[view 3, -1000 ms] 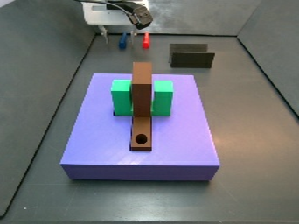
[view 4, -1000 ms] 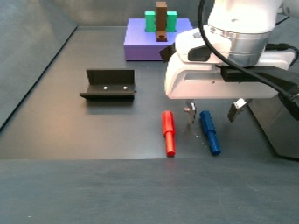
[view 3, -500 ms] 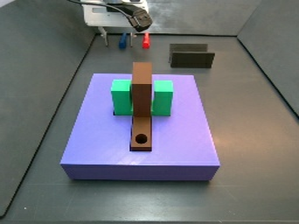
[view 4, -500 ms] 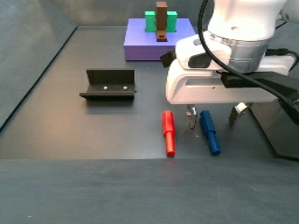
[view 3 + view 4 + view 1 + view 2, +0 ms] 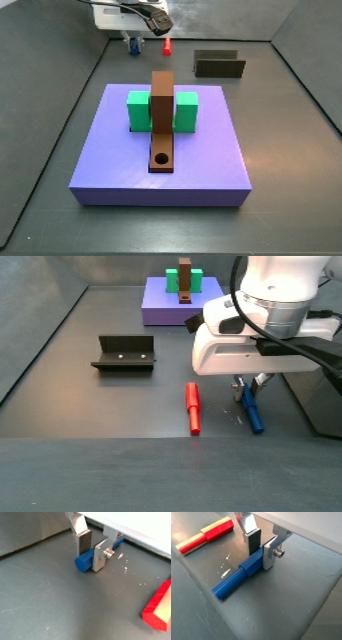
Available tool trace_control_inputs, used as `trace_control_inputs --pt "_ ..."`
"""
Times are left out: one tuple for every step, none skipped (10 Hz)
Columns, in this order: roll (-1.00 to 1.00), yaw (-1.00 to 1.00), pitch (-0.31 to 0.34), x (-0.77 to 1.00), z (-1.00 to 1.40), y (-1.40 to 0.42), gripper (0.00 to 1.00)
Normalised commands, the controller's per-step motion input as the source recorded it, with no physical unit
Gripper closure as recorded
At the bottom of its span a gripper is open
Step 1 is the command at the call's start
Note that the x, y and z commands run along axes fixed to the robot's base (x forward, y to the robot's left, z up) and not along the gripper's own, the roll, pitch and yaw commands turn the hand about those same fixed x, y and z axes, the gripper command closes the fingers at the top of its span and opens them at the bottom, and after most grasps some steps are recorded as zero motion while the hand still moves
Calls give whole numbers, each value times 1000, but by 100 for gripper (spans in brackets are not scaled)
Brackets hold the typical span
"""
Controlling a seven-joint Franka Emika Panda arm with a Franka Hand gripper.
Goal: Pick up the blue object. Move up. Place the blue object on the fixture. Regrasp the blue object. Move to above the board. Insert the blue object.
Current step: Pick up the blue object.
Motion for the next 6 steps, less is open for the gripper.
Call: trace_control_inputs --pt "0 0 0 0 0 0 100" --pt "0 0 0 0 0 0 100" --pt "0 0 0 0 0 0 100" --pt "0 0 0 0 0 0 100" --pt "0 0 0 0 0 0 100" --pt "0 0 0 0 0 0 100"
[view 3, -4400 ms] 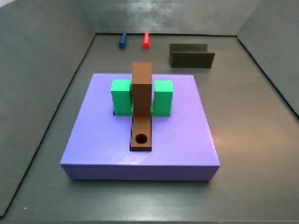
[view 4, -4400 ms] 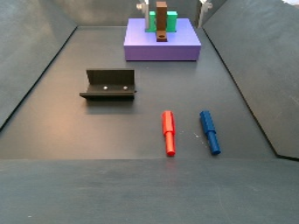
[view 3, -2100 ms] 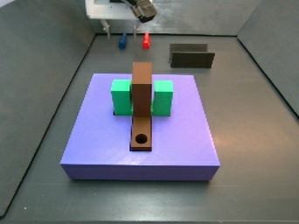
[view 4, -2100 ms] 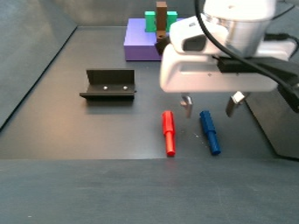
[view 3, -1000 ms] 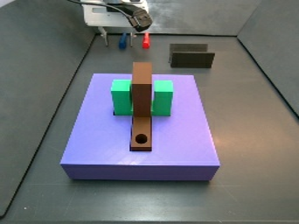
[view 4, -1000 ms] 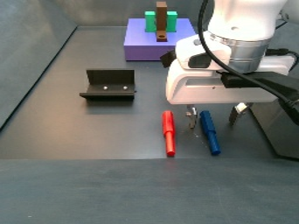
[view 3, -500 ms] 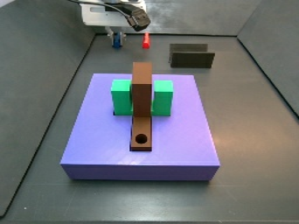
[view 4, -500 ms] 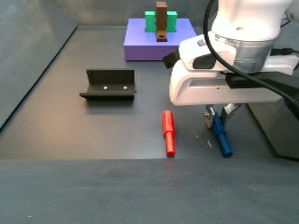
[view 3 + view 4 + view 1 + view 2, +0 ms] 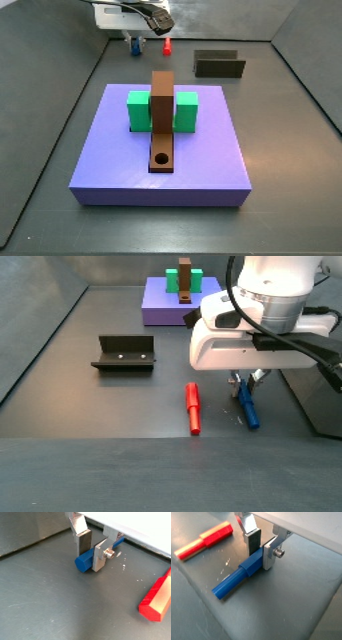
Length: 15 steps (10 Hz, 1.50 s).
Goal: Pick up the blue object. Move up. Place the blue object on the fixture. Regrasp the blue object. Move to above the board. Insert the blue object.
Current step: Pick up the blue object, then move up, then place the blue object on the fixture.
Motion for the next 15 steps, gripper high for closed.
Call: trace_control_inputs --pt "0 0 0 0 0 0 100" --pt "0 0 0 0 0 0 100" --pt "0 0 0 0 0 0 100" --pt "0 0 0 0 0 0 100" --pt "0 0 0 0 0 0 100" --pt "0 0 0 0 0 0 100" --pt "0 0 0 0 833 0 100" --pt "-10 -26 25 -58 795 -44 100" --pt "45 -34 38 -102 478 -39 100" --pt "91 -26 34 -54 204 -30 100" --pt "-169 0 0 0 0 0 100" --pt "-283 0 0 23 0 0 100" --pt "-549 -40 0 89 0 0 100" --pt "-789 -171 0 280 3 -120 100" --pt "-686 -334 0 334 134 -369 100"
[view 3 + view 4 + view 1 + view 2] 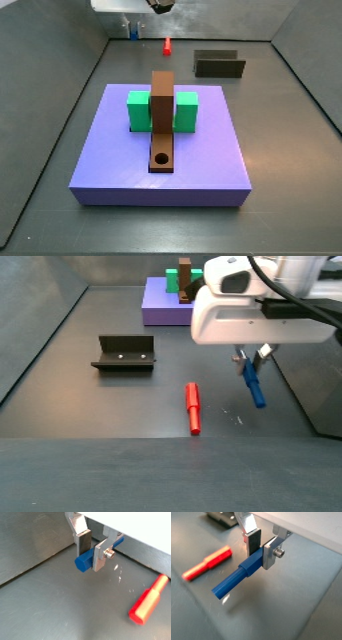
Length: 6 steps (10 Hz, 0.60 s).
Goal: Pick up the blue object. Move up. Place the blue object on the fixture. Regrasp the blue object. Move to above the board. Insert the blue object.
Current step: Place the blue object on the fixture.
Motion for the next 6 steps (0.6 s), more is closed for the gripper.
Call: trace_control_inputs --pt "-811 -303 0 443 317 -317 100" --pt "-969 -343 20 423 437 -209 100" --pt "-946 -329 63 486 460 -220 100" --pt "-960 -309 77 511 469 -223 100" --pt "-954 -289 91 531 434 -220 100" --pt "-894 -297 51 477 380 -263 100"
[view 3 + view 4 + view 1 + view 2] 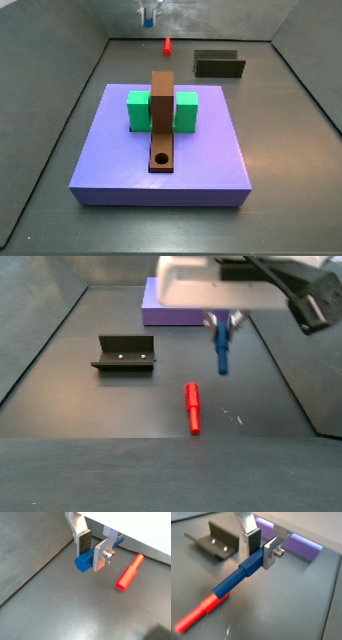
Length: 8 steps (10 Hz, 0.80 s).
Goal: Pick up the blue object. Move up. Place the blue object on the fixture. Regrasp the blue object. Move to above the board. Insert the blue object.
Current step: Place the blue object on the fixture.
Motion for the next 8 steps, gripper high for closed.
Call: trace_control_inputs --pt "-869 -280 34 480 326 -280 100" --pt "-960 -220 117 551 334 -237 100" --pt "-946 -206 131 566 329 -254 100" --pt "-909 -191 137 580 314 -283 100" --pt "-857 -174 151 614 266 -303 100" --pt "-743 -143 160 674 151 -343 100" --pt "-540 -154 157 611 0 -389 100" --pt "-454 -120 77 366 0 -91 100"
